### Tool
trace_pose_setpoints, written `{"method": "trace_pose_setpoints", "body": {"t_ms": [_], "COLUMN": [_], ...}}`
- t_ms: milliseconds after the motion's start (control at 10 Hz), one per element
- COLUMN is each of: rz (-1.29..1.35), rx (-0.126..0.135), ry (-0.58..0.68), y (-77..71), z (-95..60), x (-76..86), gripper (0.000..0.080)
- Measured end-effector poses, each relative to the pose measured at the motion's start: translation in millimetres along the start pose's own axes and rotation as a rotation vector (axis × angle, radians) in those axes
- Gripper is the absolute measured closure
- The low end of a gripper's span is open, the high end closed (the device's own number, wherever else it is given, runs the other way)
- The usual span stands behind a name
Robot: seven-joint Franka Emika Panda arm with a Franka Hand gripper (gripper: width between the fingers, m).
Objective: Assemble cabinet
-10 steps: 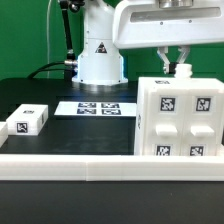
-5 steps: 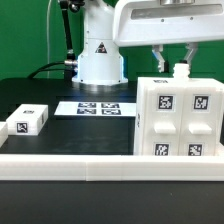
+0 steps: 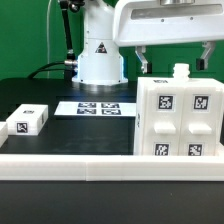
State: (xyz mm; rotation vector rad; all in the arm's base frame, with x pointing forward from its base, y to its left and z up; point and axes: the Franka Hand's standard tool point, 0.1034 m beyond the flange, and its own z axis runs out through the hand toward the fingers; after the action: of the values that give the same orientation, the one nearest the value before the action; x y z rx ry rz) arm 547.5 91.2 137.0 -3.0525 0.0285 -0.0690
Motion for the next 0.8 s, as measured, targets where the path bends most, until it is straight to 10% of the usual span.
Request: {"method": "trace_pose_setpoints", "body": {"t_ms": [800], "rz": [0.058], "rx": [-0.031], "ry": [-0.025], "y": [23.1], "z": [25.2], "x": [-54.6], "gripper": [0.0002]}}
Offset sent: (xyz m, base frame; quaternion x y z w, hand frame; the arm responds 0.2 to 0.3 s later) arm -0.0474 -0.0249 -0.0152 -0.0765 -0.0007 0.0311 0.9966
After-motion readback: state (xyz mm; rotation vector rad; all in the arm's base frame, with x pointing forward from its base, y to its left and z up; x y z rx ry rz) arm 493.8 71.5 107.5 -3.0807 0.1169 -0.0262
